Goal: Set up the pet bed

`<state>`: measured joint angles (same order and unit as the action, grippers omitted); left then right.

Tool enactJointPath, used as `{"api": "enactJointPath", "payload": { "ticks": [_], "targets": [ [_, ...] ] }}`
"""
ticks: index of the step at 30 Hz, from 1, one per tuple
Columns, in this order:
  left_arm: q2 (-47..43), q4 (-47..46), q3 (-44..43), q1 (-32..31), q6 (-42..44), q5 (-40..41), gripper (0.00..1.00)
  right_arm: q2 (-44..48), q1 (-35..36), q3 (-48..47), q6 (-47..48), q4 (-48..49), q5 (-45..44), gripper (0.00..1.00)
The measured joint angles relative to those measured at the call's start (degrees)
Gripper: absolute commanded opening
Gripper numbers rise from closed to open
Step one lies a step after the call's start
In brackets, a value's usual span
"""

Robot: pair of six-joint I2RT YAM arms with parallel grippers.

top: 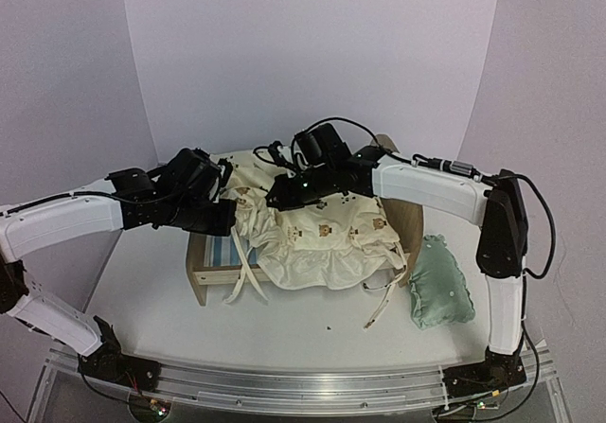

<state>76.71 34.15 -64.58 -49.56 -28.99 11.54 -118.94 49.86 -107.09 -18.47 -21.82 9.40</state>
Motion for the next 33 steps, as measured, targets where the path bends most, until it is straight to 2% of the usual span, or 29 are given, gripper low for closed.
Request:
{"api": "enactJointPath", "payload": {
  "ticks": [7,19,33],
  "targets": [
    [1.4,2.7,-3.8,0.0,0.0,3.0,0.00,1.7,-0.1,1.3,-5.6,0.0,3.3,0.00],
    [2.3,6.9,-8.3,0.0,0.0,7.6,0.00,3.2,-0.9,4.5,-10.0,2.2,6.7,0.00],
    [3.2,8.7,-10.6,0.0,0.6,12.1,0.00,3.3,-3.4,6.0,-15.7,5.6,11.9,0.00]
  ]
}}
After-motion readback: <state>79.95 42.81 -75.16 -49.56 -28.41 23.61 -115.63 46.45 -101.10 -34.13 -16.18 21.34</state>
